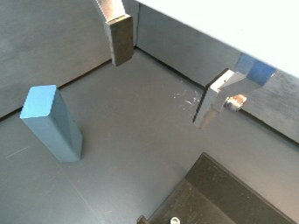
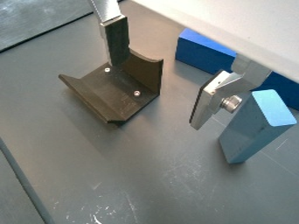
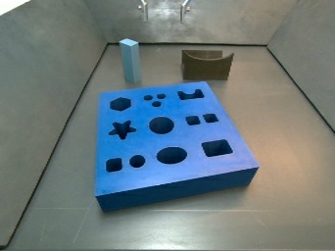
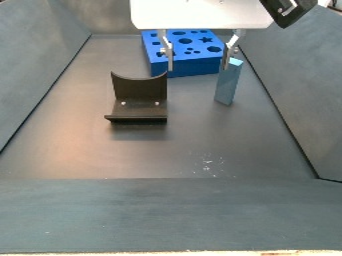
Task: Pick up the rectangle object. Move to above the board. Insert the rectangle object.
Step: Pick up the rectangle object.
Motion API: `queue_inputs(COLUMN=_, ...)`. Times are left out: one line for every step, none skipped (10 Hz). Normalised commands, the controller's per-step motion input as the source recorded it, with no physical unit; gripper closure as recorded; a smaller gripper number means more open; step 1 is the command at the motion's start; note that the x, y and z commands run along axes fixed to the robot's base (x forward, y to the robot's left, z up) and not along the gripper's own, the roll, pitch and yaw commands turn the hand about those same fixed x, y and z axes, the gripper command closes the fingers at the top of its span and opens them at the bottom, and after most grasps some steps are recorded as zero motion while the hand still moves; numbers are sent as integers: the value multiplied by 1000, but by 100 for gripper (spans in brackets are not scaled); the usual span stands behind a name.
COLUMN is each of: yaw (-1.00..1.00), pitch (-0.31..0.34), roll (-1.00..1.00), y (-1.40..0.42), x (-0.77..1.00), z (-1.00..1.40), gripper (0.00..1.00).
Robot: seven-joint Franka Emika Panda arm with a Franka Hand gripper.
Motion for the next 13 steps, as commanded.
queue_inputs(yaw=0, pitch=-43, roll=-14, y=0, x=0, z=-20, gripper=0)
queue_inputs(yaw=0, pitch=0, roll=-29, y=0, x=11, z=0, gripper=0)
queue_inputs(yaw=-86, pitch=-26, roll=0, y=26, x=-140, z=-43, gripper=0)
queue_inputs(yaw=-40, pitch=0, roll=0, y=14, x=-43, z=0, gripper=0)
queue_inputs(yaw=0, pitch=0, roll=31, y=0, x=0, z=0, gripper=0)
queue_inputs(yaw=0, pitch=0, roll=17, y=0, x=0, z=0, gripper=0)
queue_inputs(yaw=0, pitch=0, roll=57, y=-6, x=0, z=0, gripper=0)
queue_inputs(yaw=0, pitch=-40, roll=0, y=0, x=-29, z=0, gripper=0)
queue_inputs(yaw=0, pitch=0, roll=-9, y=0, x=0, z=0, gripper=0)
queue_inputs(yaw=289, pitch=0, roll=51, y=-29, x=0, z=-91, gripper=0)
queue_inputs(yaw=589, pitch=-34, roll=183, y=-17, x=-97, z=-3, gripper=0)
queue_inputs(yaw=86, pitch=0, roll=0, y=0, x=0, z=0, gripper=0)
queue_inputs(yaw=14, pitch=0, roll=0, y=0, x=0, z=0, gripper=0)
